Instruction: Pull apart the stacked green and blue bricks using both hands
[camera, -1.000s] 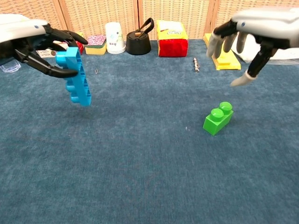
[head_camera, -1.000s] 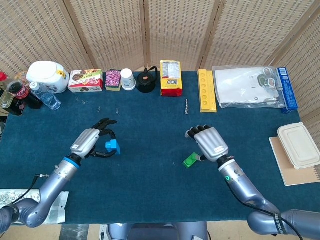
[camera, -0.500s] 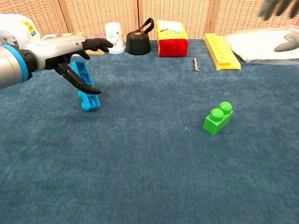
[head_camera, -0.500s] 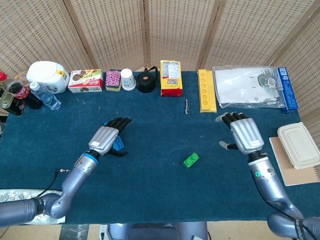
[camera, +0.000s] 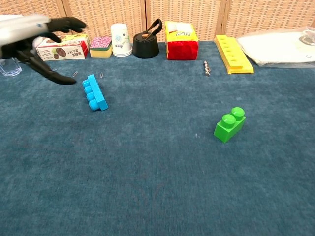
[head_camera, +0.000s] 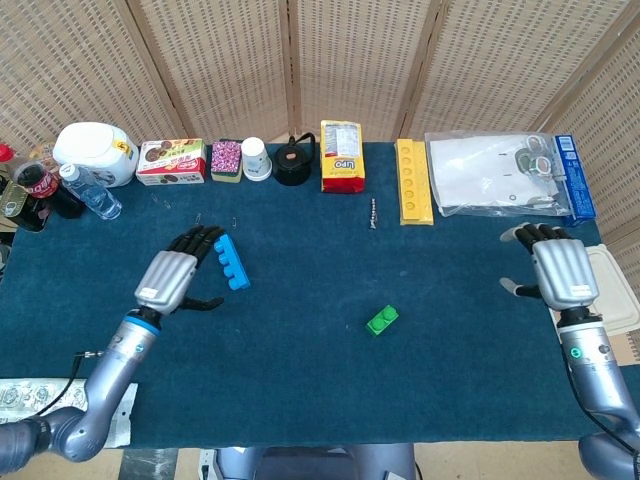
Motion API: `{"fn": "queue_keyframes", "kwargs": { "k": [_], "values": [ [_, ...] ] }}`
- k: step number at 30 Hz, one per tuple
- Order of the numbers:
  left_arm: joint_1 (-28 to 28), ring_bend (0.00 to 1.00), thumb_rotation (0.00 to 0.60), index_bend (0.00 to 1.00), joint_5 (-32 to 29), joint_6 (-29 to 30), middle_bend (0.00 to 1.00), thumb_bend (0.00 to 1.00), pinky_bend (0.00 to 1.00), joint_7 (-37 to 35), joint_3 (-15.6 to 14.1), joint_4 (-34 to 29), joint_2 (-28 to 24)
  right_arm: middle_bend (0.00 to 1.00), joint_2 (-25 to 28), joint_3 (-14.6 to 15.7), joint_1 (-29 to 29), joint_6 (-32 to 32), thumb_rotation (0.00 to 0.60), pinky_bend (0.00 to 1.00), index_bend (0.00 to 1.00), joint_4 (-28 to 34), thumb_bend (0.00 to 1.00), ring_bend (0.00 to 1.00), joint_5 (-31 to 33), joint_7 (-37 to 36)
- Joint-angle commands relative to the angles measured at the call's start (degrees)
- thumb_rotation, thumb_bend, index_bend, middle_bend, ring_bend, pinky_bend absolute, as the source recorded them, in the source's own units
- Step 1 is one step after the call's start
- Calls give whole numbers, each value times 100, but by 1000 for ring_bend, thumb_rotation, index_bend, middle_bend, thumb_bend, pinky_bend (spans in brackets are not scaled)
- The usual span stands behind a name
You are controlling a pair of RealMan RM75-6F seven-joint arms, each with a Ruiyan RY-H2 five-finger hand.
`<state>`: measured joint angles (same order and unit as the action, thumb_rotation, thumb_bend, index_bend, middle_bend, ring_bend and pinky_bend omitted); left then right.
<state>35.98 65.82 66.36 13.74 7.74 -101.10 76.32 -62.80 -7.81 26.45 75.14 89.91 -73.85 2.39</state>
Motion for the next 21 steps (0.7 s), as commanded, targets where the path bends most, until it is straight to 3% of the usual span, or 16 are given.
{"fn": "queue_keyframes", "kwargs": {
  "k": [1,10,21],
  "values": [
    [-397,0,526,0,273,419,86,183,145,-254,-185,-163,-322,382,88,21,-113,17,600,347,374,-52,0,331,51,47],
    [-1658,0,528,0,1176,1640,86,182,144,-852,-940,-364,-1249,384,364,260,-779,336,600,347,397,253,0,332,216,294],
    [-2633,0,526,1,1709,2488,86,183,145,-1372,-1308,-142,-1509,408,445,536,-1464,1017,600,351,419,891,0,348,-167,573]
  ]
}}
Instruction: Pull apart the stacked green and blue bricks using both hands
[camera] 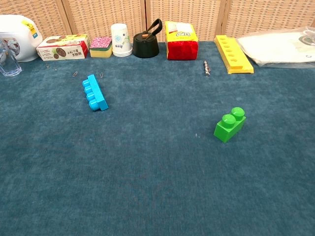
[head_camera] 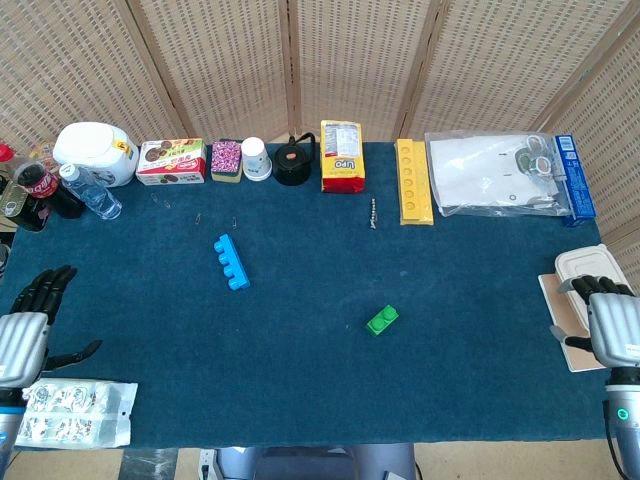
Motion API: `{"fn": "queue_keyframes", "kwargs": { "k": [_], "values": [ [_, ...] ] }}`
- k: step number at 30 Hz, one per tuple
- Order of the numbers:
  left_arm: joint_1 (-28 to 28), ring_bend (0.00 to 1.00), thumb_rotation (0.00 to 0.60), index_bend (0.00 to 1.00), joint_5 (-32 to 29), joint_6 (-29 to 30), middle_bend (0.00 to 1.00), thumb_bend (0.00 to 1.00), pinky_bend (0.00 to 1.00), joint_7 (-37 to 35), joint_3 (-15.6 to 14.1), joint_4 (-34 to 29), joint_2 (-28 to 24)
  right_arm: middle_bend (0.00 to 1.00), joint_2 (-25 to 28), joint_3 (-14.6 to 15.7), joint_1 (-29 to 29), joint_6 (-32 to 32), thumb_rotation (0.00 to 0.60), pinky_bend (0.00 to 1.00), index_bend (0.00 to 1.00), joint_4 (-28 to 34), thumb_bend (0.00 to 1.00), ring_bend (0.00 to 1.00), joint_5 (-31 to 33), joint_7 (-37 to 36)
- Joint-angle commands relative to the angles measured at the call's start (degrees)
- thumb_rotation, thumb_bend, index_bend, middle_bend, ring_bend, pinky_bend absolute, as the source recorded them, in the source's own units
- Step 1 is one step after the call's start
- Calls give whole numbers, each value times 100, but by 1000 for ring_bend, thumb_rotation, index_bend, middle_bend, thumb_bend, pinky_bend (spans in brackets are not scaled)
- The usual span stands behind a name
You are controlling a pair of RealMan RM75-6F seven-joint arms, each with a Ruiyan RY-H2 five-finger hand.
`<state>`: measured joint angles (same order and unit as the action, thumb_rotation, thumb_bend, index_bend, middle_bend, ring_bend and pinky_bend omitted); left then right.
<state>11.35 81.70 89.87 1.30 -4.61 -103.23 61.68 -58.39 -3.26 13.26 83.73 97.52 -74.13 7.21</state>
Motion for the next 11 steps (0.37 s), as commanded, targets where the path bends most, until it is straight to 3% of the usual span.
{"fn": "queue_keyframes", "kwargs": {
  "k": [1,11],
  "values": [
    [-241,0,526,2,162,181,86,182,145,-179,-91,98,-59,409,-6,123,-233,255,600,352,421,204,0,349,-203,136],
    [-560,0,527,6,291,252,86,183,145,-393,-102,222,-139,425,-72,362,-767,768,600,362,438,449,0,360,-609,338]
  ]
}}
